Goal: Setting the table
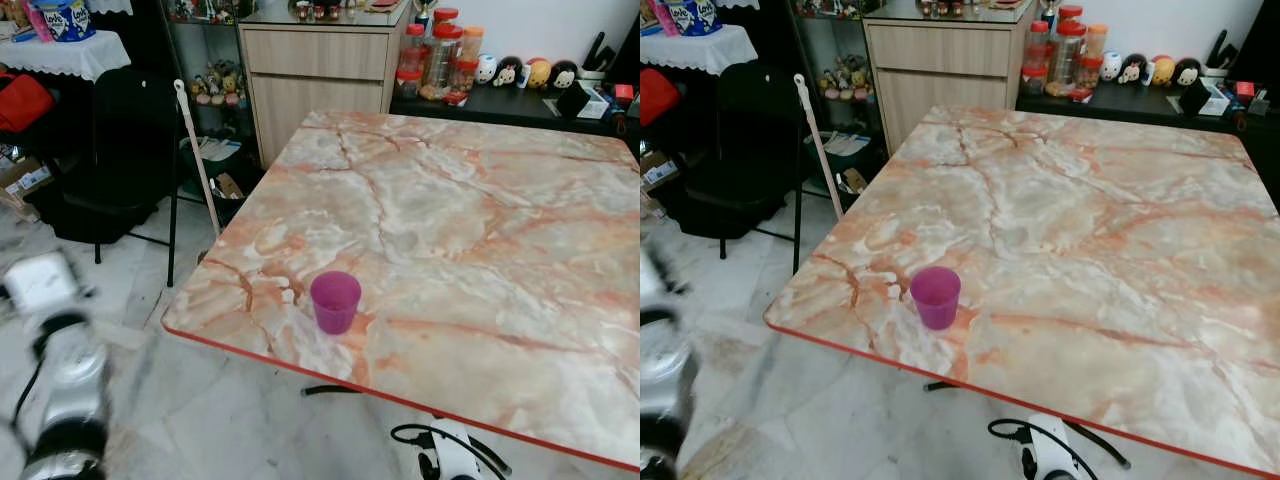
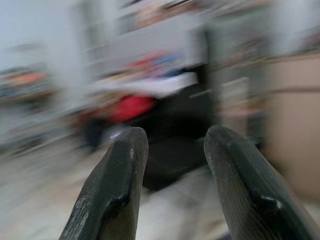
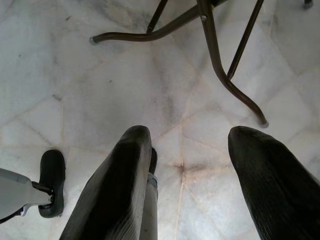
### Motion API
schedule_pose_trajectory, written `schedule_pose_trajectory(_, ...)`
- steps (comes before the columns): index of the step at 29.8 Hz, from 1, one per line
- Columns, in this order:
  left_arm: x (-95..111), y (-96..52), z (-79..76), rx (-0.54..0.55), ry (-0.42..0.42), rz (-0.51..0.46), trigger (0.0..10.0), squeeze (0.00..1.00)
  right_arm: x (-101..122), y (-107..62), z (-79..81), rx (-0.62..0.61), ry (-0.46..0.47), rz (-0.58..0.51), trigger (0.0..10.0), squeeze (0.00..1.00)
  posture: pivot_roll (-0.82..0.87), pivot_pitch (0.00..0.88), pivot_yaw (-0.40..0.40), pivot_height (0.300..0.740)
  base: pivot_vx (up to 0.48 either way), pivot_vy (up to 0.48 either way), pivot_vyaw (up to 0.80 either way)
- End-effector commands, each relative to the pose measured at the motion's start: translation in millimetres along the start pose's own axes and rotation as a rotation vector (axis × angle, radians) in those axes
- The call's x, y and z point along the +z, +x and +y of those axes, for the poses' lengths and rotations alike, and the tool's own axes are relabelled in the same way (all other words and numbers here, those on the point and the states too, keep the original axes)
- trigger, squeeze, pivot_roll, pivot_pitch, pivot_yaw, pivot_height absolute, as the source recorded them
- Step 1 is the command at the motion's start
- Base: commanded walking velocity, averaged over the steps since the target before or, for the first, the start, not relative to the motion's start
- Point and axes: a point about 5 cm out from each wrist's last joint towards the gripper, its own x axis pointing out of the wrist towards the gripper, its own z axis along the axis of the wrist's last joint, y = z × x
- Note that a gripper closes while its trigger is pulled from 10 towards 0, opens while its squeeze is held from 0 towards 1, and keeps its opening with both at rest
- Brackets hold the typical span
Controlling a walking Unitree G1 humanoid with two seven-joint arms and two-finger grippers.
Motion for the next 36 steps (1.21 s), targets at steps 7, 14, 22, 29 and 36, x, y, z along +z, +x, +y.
schedule_pose_trajectory(7, 30, -1.1, -61.5, -0.394, -0.223, 0.021, 10.0, 0.0, -5, -1.1, -1.8, -0.021, 0.035, 0.015, 10.0, 0.0, 0.01, 0.0, 0.05, 0.74, 0.0, 0.0, 0.0)
schedule_pose_trajectory(14, 45, -20.5, -98.3, -0.739, -0.245, 0.061, 10.0, 1.0, -9, -2.1, -0.8, -0.025, 0.046, 0.025, 10.0, 0.0, 0.01, 0.0, 0.06, 0.74, 0.0, 0.0, 0.0)
schedule_pose_trajectory(22, 28, -26.5, -107.0, -0.594, -0.203, 0.123, 10.0, 0.0, -7, -1.6, -0.3, -0.033, 0.073, 0.015, 10.0, 0.0, 0.01, 0.0, 0.064, 0.74, 0.0, 0.0, 0.0)
schedule_pose_trajectory(29, 37, -24.8, -120.6, -0.565, -0.255, 0.097, 10.0, 0.0, -6, -1.3, -2.5, -0.037, 0.086, 0.015, 10.0, 0.0, 0.0, 0.0, 0.058, 0.74, 0.0, 0.0, -0.46)
schedule_pose_trajectory(36, 39, -20.1, -118.6, -0.56, -0.237, 0.085, 10.0, 0.0, -7, -1.3, -3.7, -0.039, 0.084, 0.022, 10.0, 0.0, -0.01, 0.0, 0.057, 0.74, 0.0, 0.0, -0.66)
